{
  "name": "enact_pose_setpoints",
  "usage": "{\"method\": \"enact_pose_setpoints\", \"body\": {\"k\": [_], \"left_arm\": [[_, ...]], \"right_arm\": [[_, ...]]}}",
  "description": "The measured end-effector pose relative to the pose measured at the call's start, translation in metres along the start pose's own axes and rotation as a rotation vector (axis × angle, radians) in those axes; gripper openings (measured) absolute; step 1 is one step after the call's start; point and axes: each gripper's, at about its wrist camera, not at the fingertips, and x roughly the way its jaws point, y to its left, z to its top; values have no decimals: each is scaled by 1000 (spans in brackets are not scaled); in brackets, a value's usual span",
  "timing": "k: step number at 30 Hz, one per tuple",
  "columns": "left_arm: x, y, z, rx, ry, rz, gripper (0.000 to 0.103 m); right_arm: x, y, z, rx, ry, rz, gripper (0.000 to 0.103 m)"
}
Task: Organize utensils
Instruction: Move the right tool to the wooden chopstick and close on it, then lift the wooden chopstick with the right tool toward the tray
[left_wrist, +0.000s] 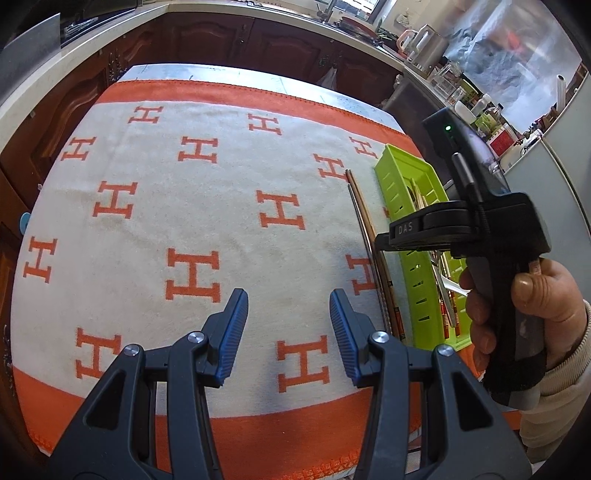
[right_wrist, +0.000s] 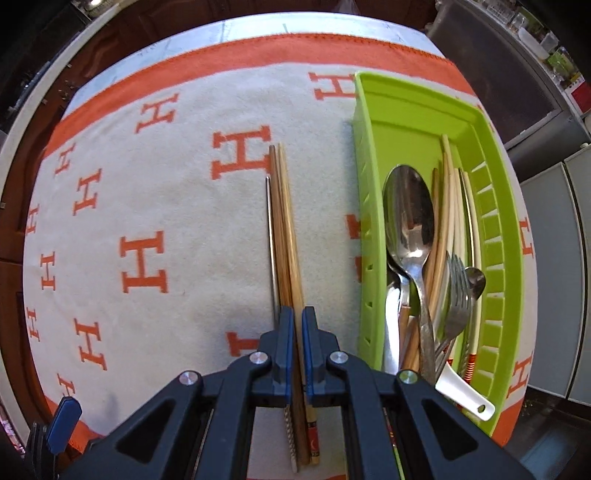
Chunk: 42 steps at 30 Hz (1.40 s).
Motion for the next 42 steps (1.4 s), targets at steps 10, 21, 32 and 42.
{"method": "enact_pose_setpoints", "body": {"k": [10, 21, 32, 42], "left_arm": [[5, 1, -1, -7, 10, -12, 43], [9, 0, 0, 1, 19, -13, 43], [14, -10, 2, 26, 38, -8, 43], [29, -27, 5, 74, 74, -3, 43]], "right_arm": [[10, -1, 5, -8, 58, 78, 23], [14, 14, -10, -26, 73, 240, 10], [-8, 9, -20, -52, 14, 338, 6], [-45, -27, -32, -57, -70, 440, 6]]}}
